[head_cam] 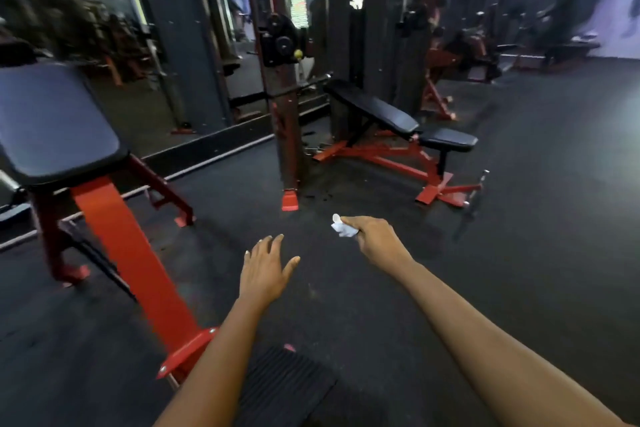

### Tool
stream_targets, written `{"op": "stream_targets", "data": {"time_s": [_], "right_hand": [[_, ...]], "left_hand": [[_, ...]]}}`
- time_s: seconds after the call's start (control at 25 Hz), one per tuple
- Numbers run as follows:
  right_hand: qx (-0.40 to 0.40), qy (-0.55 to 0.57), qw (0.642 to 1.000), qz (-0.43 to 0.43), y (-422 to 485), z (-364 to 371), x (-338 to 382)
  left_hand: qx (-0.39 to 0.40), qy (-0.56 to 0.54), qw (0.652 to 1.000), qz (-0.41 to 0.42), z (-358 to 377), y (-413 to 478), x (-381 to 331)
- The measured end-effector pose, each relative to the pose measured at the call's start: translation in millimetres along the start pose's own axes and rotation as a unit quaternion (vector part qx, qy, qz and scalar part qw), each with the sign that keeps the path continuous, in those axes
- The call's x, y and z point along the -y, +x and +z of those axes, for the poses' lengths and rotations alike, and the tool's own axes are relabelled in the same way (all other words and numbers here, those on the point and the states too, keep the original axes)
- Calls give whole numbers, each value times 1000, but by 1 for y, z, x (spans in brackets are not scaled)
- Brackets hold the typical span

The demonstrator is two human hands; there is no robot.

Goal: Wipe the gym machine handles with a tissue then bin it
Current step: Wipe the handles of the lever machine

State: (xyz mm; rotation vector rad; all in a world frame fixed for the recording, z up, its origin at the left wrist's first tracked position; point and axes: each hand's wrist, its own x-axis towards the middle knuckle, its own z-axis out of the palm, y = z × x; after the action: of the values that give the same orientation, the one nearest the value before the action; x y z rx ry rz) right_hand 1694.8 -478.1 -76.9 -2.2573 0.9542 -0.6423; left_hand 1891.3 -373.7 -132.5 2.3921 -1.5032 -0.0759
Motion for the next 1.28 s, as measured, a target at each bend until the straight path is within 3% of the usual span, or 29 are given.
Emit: {"op": "stream_targets", "data": {"time_s": [0.28, 0.68, 1.28], "right_hand": [[58, 4, 991, -117, 201, 11, -24], [111, 52, 970, -209, 447, 44, -21], [265, 75, 891, -360, 759, 175, 16]], "left_hand": [[-56, 53, 991, -114, -8, 139, 14], [-112, 65, 964, -230, -43, 320, 57], [-146, 82, 884, -437, -49, 555, 174]]}}
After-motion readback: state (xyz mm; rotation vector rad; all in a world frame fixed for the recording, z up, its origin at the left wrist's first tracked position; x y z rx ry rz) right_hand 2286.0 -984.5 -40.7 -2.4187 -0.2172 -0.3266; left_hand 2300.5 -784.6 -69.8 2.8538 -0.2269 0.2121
